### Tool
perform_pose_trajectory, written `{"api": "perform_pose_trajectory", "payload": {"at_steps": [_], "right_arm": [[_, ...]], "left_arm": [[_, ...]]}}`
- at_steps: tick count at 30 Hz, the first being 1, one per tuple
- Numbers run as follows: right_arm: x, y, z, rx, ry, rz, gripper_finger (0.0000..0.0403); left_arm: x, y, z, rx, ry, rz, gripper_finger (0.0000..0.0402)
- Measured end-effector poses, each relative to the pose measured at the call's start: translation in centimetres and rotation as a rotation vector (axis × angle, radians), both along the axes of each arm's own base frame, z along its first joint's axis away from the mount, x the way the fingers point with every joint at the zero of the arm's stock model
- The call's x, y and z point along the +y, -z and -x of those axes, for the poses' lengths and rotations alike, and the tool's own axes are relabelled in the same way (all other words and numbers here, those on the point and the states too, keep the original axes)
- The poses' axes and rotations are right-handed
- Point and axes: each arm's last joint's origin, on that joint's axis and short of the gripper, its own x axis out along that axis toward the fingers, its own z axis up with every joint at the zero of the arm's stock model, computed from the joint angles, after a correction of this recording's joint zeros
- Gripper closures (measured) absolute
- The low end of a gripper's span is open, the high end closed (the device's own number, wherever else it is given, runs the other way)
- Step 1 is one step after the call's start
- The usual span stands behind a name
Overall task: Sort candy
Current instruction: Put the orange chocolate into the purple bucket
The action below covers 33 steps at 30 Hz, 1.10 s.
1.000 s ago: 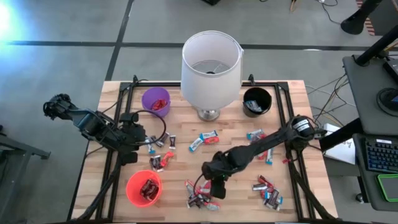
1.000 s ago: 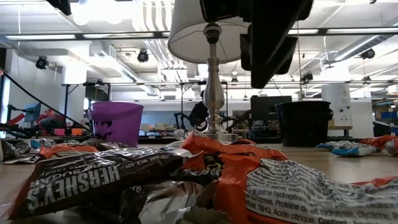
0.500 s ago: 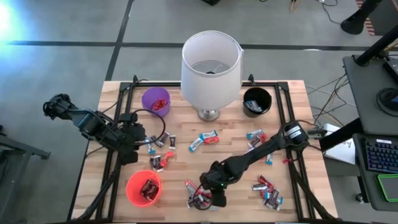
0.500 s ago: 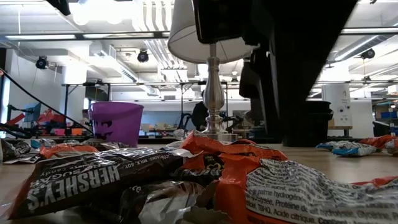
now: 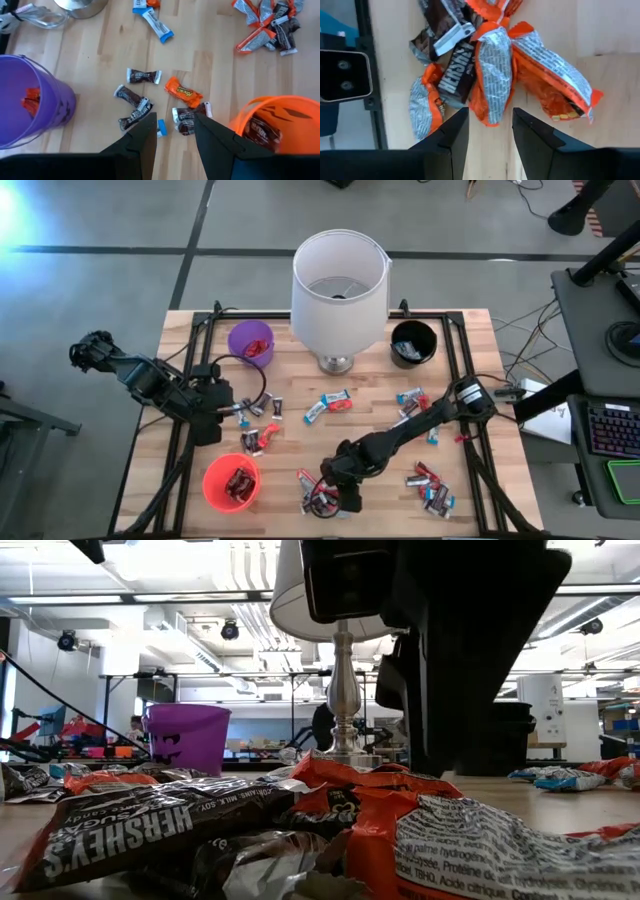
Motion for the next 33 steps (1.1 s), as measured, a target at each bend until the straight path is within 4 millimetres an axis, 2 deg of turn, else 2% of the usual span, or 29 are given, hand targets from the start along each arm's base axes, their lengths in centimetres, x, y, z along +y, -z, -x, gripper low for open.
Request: {"api": "perform_pose_trajectory", "payload": {"at_steps": [8, 21, 24, 30, 33], "right_arm": [[0.1, 0.1, -0.3, -0.044, 0.007, -0.013, 0.0264], [-0.3, 2.1, 0.5, -0.014, 0.075, -0.02, 0.027], [-0.3, 2.1, 0.5, -0.018, 0.08, -0.011, 0.0295], [-0.4, 2.3, 0.7, -0.012, 0.08, -0.009, 0.0382], [-0.5, 2.5, 0.8, -0.006, 0.079, -0.007, 0.039]], "left_arm": [[0.0, 0.0, 0.0, 0.0, 0.001, -0.001, 0.0288], [-0.1, 0.0, 0.1, 0.024, 0.021, 0.035, 0.0288], [-0.1, 0.1, 0.1, 0.028, 0.02, 0.036, 0.0288], [0.0, 0.1, 0.2, 0.038, 0.021, 0.034, 0.0288], [0.0, 0.1, 0.3, 0.045, 0.02, 0.03, 0.0288]]}}
